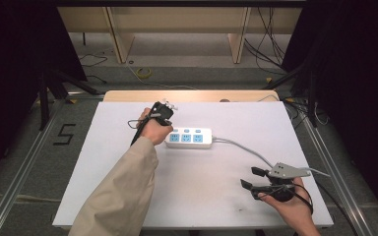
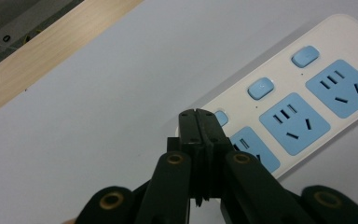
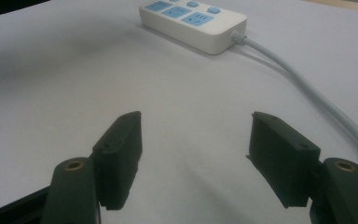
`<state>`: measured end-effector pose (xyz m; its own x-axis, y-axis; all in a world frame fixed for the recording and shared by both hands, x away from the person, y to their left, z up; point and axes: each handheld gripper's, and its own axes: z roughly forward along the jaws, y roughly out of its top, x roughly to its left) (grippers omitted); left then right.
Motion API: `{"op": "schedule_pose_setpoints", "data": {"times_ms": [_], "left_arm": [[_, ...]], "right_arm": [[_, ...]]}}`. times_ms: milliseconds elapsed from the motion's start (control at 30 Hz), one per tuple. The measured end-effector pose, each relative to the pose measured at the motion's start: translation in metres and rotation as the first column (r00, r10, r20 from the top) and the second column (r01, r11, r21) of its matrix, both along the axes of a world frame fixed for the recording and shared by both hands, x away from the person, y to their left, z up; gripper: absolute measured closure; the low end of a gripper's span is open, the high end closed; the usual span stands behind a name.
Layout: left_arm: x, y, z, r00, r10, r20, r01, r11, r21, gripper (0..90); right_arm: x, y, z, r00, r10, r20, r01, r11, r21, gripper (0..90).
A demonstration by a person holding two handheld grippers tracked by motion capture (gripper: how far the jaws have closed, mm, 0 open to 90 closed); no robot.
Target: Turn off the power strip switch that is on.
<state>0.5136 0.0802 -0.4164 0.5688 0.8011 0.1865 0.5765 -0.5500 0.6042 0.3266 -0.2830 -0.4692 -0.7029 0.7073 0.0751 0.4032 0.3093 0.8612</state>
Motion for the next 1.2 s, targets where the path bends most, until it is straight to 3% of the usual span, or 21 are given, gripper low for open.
{"op": "schedule_pose_setpoints", "data": {"times_ms": [1200], "left_arm": [[0.012, -0.019, -0.001, 0.9999, -0.006, -0.01, 0.006, 1.0, 0.005, 89.8]], "right_arm": [[0.0, 0.0, 0.0, 1.0, 0.001, -0.002, -0.001, 1.0, 0.0, 35.5]]}}
